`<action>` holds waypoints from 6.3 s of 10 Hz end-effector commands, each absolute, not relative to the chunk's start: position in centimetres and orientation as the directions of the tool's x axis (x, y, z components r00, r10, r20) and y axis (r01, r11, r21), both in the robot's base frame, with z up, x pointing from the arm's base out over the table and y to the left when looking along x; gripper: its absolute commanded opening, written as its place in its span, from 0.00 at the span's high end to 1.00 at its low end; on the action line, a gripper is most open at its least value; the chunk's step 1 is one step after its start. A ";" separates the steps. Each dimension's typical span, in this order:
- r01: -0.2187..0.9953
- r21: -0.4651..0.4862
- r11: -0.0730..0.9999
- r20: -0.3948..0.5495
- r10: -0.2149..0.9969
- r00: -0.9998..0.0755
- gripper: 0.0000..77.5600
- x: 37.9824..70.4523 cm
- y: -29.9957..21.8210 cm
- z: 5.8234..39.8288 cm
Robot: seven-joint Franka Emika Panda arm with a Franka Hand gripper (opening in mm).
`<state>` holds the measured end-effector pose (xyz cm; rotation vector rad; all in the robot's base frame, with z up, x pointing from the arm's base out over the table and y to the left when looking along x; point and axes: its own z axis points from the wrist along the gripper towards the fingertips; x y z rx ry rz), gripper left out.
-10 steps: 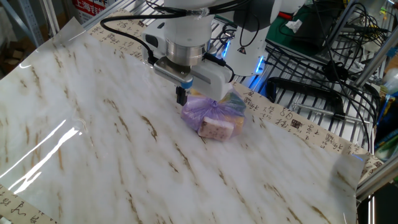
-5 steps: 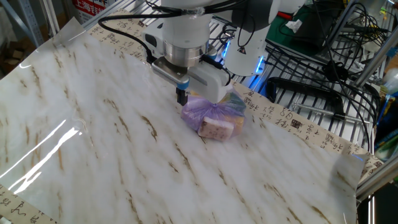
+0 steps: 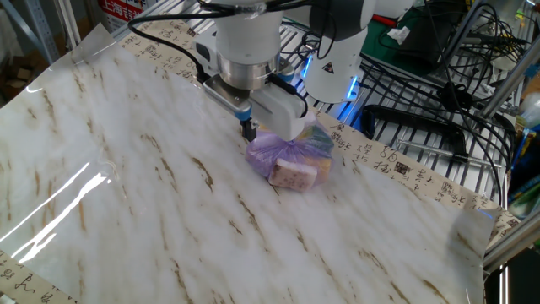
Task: Pick up a bag of things
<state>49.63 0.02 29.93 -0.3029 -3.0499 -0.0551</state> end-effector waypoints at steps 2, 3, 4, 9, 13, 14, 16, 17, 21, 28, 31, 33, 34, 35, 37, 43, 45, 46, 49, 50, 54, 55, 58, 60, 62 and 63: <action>0.216 0.024 0.976 0.085 0.214 -0.973 1.00 49.7 0.0 30.0; 0.217 0.020 0.976 0.084 0.215 -0.973 1.00 49.7 0.0 30.0; 0.219 0.012 0.976 0.083 0.217 -0.973 1.00 49.7 0.0 30.0; 0.218 0.010 0.976 0.081 0.217 -0.973 1.00 49.7 0.0 29.9; 0.214 0.021 0.977 0.065 0.212 -0.975 1.00 49.7 0.0 29.9; 0.217 0.020 0.976 0.059 0.216 -0.975 1.00 49.7 0.0 29.9; 0.212 0.030 0.977 0.053 0.211 -0.976 1.00 49.7 0.0 29.9; 0.208 0.031 0.978 0.059 0.206 -0.977 1.00 49.7 0.0 29.9; 0.225 0.021 0.974 0.060 0.223 -0.973 1.00 49.7 0.0 29.9; 0.205 0.020 0.979 0.052 0.203 -0.978 1.00 49.7 0.0 29.9; 0.214 0.017 0.977 0.059 0.213 -0.975 1.00 49.7 0.0 29.9; 0.217 0.015 0.976 0.057 0.216 -0.975 1.00 49.7 0.0 29.9; 0.224 0.015 0.974 0.065 0.223 -0.973 1.00 49.7 0.0 29.9; 0.230 0.012 0.973 0.085 0.228 -0.970 1.00 49.7 0.0 29.9; 0.229 0.023 0.973 0.103 0.226 -0.969 1.00 49.7 0.0 29.9; 0.230 0.022 0.973 0.102 0.227 -0.969 1.00 49.7 0.0 29.9; 0.228 0.022 0.974 0.100 0.224 -0.969 1.00 49.6 0.1 29.9; 0.235 0.017 0.972 0.097 0.232 -0.968 1.00 49.0 0.5 30.0; 0.262 0.002 0.965 0.087 0.261 -0.961 1.00 46.3 2.2 29.2; 0.268 0.002 0.963 0.084 0.267 -0.960 1.00 45.5 2.7 28.8; 0.244 0.008 0.970 0.083 0.243 -0.967 1.00 42.5 3.3 26.7; 0.241 0.009 0.970 0.081 0.240 -0.967 1.00 41.8 3.4 26.0; 0.229 0.010 0.973 0.074 0.228 -0.971 1.00 40.4 3.5 24.9; 0.196 0.014 0.980 0.073 0.195 -0.978 1.00 39.3 2.9 23.7; 0.184 0.015 0.983 0.068 0.182 -0.981 1.00 38.3 2.7 23.0; 0.184 0.014 0.983 0.068 0.182 -0.981 1.00 37.7 2.8 22.7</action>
